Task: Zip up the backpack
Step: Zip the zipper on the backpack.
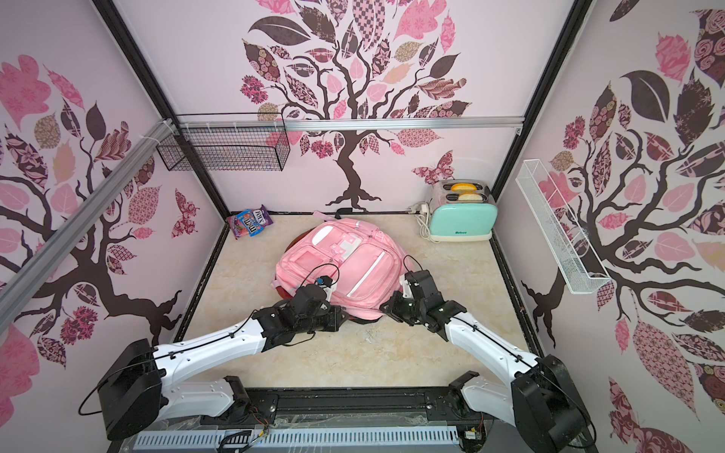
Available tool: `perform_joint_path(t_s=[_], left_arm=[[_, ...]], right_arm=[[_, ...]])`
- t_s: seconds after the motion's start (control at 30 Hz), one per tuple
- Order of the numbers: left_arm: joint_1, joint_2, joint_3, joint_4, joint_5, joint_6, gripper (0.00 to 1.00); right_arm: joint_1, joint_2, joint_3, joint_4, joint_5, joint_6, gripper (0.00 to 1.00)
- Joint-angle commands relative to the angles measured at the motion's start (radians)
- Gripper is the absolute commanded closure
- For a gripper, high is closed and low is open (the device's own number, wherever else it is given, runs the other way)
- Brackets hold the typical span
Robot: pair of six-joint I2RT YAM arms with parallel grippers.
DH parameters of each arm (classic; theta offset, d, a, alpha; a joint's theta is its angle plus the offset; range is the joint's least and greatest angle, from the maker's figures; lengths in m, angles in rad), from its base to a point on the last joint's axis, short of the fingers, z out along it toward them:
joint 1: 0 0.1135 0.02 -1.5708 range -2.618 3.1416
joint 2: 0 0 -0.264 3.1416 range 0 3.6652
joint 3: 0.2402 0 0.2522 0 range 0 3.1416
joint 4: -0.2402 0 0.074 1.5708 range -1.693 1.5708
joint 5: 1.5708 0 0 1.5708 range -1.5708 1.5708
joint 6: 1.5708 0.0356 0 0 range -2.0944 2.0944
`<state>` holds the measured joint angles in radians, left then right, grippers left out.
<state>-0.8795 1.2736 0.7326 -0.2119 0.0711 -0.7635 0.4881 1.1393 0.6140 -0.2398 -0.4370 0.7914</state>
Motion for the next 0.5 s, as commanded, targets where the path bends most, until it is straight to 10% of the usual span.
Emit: perform_joint_path(t_s=[0.0, 0.47], left_arm=[[0.022, -0.028, -0.009, -0.007, -0.043, -0.001, 1.0], [0.054, -0.047, -0.018, -0.022, -0.038, 0.004, 1.0]], right_arm=[[0.006, -0.033, 0.023, 0.01, 0.001, -0.045, 1.0], [0.006, -0.035, 0.022, 0.005, 0.007, -0.049, 1.0]])
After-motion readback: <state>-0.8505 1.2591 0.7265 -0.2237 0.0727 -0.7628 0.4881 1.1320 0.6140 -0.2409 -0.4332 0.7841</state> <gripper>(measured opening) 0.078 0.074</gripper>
